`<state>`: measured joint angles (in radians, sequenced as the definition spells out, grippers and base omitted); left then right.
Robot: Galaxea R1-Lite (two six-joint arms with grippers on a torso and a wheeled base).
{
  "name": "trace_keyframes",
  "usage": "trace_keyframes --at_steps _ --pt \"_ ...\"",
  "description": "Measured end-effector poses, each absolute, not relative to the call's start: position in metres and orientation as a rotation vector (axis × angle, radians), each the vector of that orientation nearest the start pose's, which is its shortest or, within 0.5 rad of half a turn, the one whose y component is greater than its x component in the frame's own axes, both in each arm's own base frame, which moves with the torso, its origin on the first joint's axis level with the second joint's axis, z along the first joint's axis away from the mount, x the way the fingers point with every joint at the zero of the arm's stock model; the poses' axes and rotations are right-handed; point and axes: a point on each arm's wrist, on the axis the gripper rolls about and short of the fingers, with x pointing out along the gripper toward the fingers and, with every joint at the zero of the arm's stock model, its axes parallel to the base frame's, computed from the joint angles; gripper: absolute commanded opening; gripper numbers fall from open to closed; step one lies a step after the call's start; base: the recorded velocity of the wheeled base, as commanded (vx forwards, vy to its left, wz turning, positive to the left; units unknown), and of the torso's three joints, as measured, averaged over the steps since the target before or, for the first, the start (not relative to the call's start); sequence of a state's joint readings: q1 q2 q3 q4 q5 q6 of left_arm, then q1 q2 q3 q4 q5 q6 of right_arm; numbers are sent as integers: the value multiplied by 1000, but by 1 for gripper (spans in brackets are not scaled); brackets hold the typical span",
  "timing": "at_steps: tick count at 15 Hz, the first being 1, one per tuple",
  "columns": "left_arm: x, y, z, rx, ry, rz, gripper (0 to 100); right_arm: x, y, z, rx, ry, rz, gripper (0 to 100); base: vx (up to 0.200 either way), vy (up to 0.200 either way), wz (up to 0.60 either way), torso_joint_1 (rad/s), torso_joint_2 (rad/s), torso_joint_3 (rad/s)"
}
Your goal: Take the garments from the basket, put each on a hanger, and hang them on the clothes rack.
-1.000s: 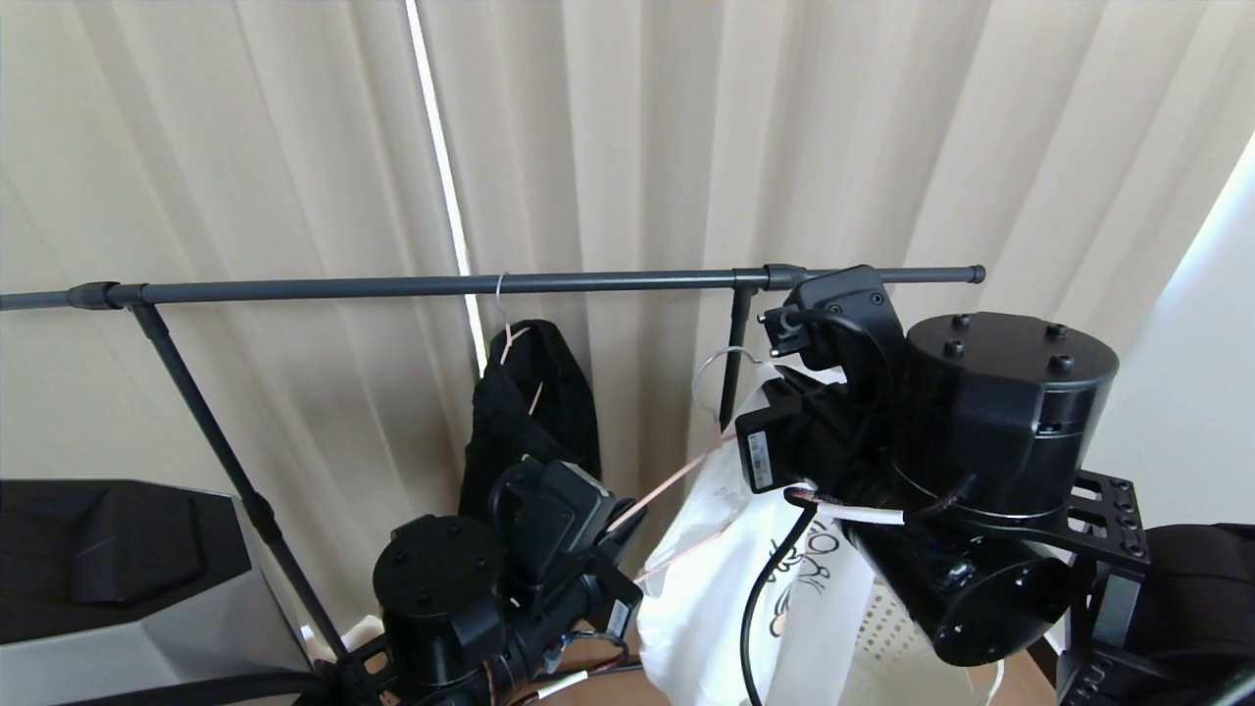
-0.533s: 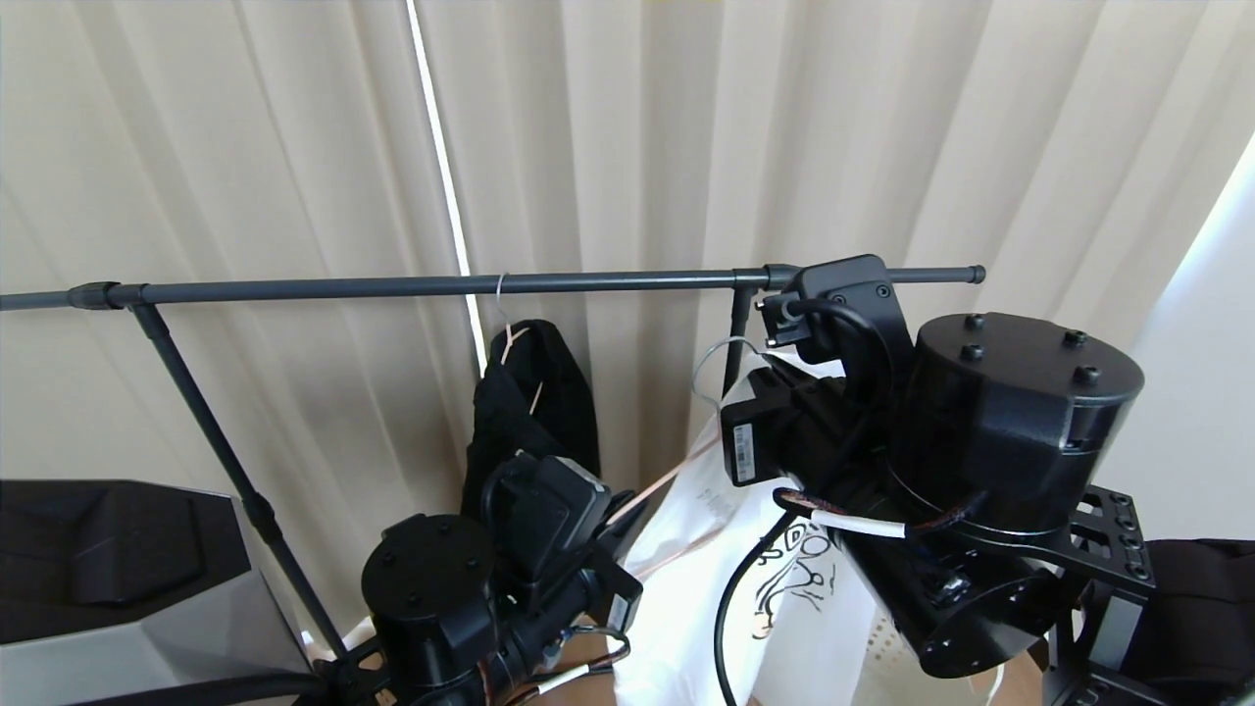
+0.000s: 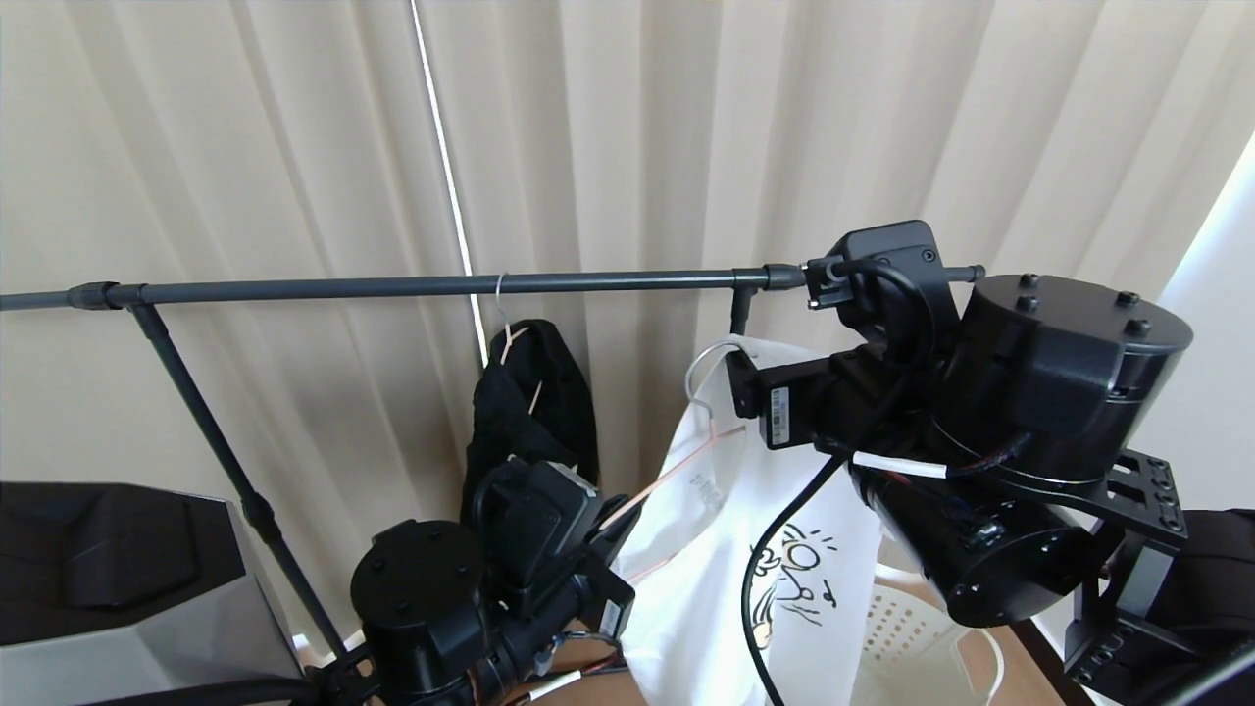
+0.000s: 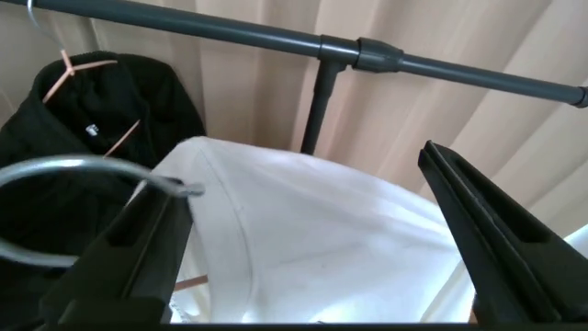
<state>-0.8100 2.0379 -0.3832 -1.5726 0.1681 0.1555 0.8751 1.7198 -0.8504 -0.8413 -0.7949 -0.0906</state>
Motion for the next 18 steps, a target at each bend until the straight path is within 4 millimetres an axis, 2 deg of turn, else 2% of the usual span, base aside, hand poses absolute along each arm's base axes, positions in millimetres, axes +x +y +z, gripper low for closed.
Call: trace_keyframes --at_steps 7,18 --pt "208 -211 88 175 -2 -639 0 214 226 206 -118 22 72 100 0 0 0 0 0 0" --pt "219 -208 96 149 -35 -588 0 203 237 199 -141 35 124 100 0 0 0 0 0 0"
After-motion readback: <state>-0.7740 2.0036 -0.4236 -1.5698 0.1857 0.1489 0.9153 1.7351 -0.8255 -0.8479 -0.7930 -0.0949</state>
